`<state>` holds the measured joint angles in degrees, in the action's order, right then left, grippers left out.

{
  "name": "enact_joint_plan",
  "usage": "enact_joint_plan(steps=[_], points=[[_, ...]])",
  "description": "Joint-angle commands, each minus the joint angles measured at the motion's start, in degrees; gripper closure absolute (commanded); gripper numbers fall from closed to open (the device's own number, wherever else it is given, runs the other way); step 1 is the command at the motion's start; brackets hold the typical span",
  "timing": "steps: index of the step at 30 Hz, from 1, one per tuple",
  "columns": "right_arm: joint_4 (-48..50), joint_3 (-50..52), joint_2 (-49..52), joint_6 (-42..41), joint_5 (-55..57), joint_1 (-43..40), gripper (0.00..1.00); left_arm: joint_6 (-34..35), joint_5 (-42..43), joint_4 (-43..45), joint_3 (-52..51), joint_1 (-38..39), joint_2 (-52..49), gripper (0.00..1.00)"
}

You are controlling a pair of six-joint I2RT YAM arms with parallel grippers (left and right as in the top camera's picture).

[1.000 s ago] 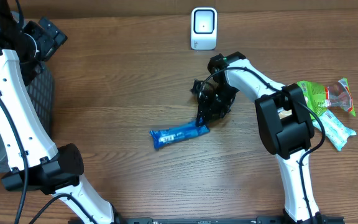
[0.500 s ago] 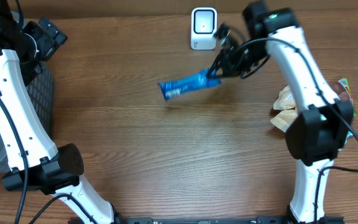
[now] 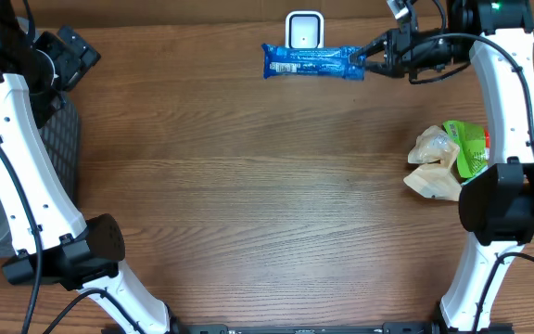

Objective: Scan the item barcode
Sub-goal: 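Lift the blue bar and bring it to the scanner, then hold the blue bar upright in front of the scanner with right gripper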

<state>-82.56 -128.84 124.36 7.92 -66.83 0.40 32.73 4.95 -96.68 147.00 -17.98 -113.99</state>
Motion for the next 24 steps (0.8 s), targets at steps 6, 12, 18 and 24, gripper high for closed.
enact_joint_plan(steps=[6, 12, 18, 24], points=[[16.8, -1.5, -1.8, -17.4, 25.1, 5.0, 0.96, 0.5, 0.2, -0.1, 0.6, 0.7, 1.6, 0.0], [29.4, -1.3, -1.7, -24.8, 54.9, 11.6, 0.96, 0.5, 0.2, -0.1, 0.6, 0.7, 1.6, 0.0], [42.4, 0.3, 0.0, -23.2, 84.3, 17.0, 0.96, 0.5, 0.2, -0.1, 0.6, 0.7, 1.6, 0.0], [50.2, 0.3, 5.6, -13.5, 90.2, 19.4, 0.96, 0.5, 0.2, -0.1, 0.6, 0.7, 1.6, 0.0]])
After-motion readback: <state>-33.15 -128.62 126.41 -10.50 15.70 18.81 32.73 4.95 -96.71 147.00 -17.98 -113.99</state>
